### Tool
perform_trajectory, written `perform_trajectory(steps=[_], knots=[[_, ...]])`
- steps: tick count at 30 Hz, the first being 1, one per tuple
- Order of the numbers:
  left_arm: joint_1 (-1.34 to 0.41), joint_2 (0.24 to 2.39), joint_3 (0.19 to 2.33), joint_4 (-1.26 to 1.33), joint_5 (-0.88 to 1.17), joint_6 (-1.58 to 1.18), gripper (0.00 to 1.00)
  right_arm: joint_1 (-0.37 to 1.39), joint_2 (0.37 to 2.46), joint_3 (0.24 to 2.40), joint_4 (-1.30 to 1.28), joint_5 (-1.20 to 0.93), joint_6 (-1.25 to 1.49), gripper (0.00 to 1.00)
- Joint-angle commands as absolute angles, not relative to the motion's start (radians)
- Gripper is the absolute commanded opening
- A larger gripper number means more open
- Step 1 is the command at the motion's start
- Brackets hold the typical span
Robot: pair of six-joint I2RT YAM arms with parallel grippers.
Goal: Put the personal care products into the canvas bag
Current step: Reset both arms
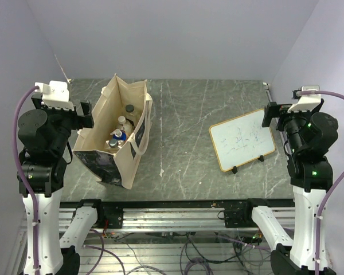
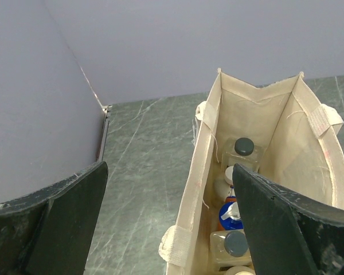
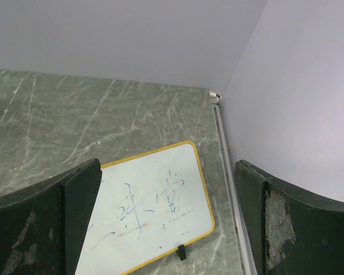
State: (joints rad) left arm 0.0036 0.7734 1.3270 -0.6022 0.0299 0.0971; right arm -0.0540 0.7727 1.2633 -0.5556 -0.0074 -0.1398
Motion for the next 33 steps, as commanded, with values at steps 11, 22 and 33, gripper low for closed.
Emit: perform_trajectory(steps=[11,22,33], knots=[[0.023,0.688,1.29,-0.622,-0.026,0.08,1.0,-0.082,0.742,1.274,-0.587,-0.021,-0.146,1.0],[0.026,0.679,1.274,-0.619,-0.005,0.078,1.0,-0.083,0.735,1.257,-0.578,-0.022,-0.141,1.0],[0.026,0.683,1.25,-0.598,0.013,0.06,1.0,-0.085,0.749,1.247,-0.575,-0.048,-0.147,1.0]])
